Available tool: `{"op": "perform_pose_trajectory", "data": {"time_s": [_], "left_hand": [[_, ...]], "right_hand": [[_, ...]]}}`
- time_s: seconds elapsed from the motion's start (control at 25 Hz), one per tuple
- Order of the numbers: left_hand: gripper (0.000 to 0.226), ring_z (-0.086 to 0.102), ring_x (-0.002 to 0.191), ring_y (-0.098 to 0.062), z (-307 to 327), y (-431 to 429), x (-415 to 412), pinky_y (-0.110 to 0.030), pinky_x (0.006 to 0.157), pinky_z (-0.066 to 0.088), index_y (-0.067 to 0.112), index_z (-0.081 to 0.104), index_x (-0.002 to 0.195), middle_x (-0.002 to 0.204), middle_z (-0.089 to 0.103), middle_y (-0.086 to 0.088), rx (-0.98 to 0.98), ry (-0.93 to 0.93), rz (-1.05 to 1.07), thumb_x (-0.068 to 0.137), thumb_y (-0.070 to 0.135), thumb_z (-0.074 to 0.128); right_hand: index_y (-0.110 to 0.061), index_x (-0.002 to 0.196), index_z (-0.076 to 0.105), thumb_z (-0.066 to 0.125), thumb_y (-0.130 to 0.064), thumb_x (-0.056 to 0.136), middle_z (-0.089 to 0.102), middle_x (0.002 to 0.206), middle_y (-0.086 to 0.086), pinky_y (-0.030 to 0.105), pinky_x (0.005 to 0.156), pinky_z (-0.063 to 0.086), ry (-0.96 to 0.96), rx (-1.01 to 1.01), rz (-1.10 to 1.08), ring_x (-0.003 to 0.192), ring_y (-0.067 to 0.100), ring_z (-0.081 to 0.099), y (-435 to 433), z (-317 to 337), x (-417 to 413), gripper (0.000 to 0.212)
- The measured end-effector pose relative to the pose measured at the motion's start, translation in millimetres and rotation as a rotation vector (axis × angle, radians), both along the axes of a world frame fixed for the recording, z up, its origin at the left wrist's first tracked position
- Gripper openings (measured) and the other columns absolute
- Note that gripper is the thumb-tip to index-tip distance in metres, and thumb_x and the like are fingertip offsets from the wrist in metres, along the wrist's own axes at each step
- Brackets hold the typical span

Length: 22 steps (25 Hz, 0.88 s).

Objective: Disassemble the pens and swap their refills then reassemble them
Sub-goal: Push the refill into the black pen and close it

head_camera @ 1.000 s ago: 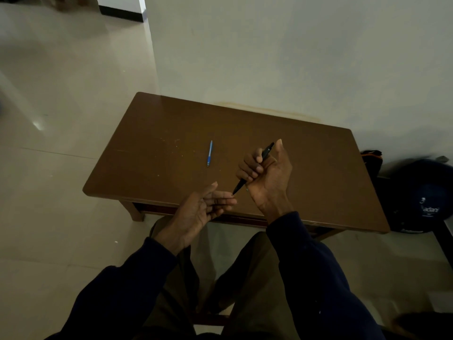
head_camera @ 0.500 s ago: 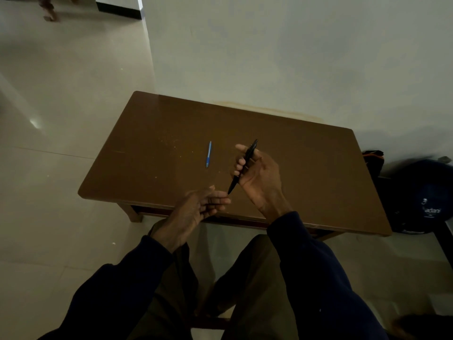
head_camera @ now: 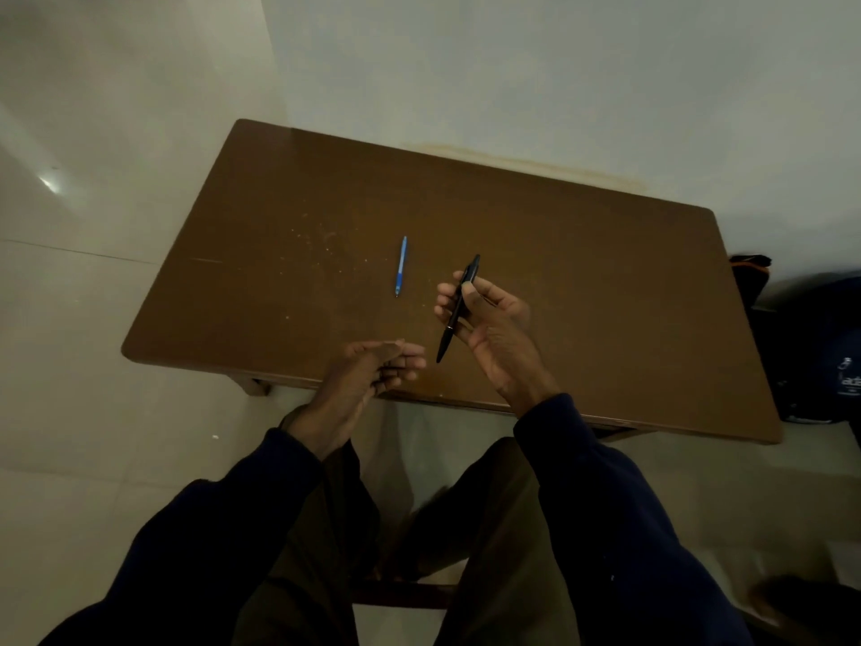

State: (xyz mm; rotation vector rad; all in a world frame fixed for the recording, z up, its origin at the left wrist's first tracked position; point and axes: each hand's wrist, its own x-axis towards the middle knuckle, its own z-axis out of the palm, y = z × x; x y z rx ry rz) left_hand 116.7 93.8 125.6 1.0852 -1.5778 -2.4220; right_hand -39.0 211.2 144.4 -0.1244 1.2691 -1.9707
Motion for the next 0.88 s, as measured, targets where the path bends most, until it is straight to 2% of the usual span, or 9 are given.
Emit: {"op": "perform_pose_trajectory", "data": {"time_s": [0.24, 0.44, 0.52, 0.72, 0.88], "left_hand": [[0.027, 0.072, 0.099, -0.023, -18, -17, -23, -0.028, 0.085, 0.053, 0.010, 0.077, 0.106, 0.103, 0.079, -0.008, -0.026, -0.066, 0.011, 0.102, 0.023, 0.055], [0.026, 0.072, 0.105, -0.026, -33, -30, -43, -0.030, 0.088, 0.054, 0.009, 0.076, 0.110, 0.103, 0.079, -0.007, -0.073, -0.108, 0.026, 0.102, 0.019, 0.054], [0.026, 0.072, 0.105, -0.027, -41, -35, -49, -0.031, 0.089, 0.053, 0.009, 0.075, 0.111, 0.103, 0.079, -0.007, -0.086, -0.110, 0.023, 0.102, 0.018, 0.053], [0.025, 0.072, 0.106, -0.027, -58, -46, -61, -0.032, 0.092, 0.053, 0.012, 0.076, 0.111, 0.102, 0.079, -0.005, -0.077, -0.136, 0.009, 0.102, 0.016, 0.053], [0.025, 0.072, 0.106, -0.028, -69, -47, -68, -0.029, 0.089, 0.054, 0.012, 0.076, 0.111, 0.102, 0.079, -0.005, -0.061, -0.147, 0.012, 0.101, 0.016, 0.054]], "right_hand": [[0.000, 0.129, 0.063, 0.059, -0.015, 0.103, 0.076, 0.115, 0.014, 0.033, 0.091, 0.058, 0.065, 0.196, 0.018, 0.099, 0.017, 0.068, -14, -29, -18, 0.030], [0.000, 0.120, 0.069, 0.064, -0.010, 0.099, 0.073, 0.094, 0.006, 0.035, 0.086, 0.060, 0.129, 0.380, -0.075, 0.089, 0.019, 0.068, -27, -57, -36, 0.023], [-0.001, 0.114, 0.071, 0.068, -0.010, 0.098, 0.074, 0.093, 0.007, 0.037, 0.085, 0.061, 0.170, 0.458, -0.099, 0.087, 0.021, 0.070, -31, -67, -44, 0.019], [-0.005, 0.106, 0.073, 0.073, -0.010, 0.094, 0.076, 0.095, 0.009, 0.020, 0.067, 0.057, 0.224, 0.563, -0.140, 0.083, 0.015, 0.073, -36, -83, -58, 0.013], [-0.015, 0.097, 0.071, 0.074, -0.010, 0.093, 0.077, 0.095, 0.010, 0.022, 0.065, 0.058, 0.229, 0.601, -0.132, 0.078, 0.014, 0.073, -40, -89, -64, 0.008]]}}
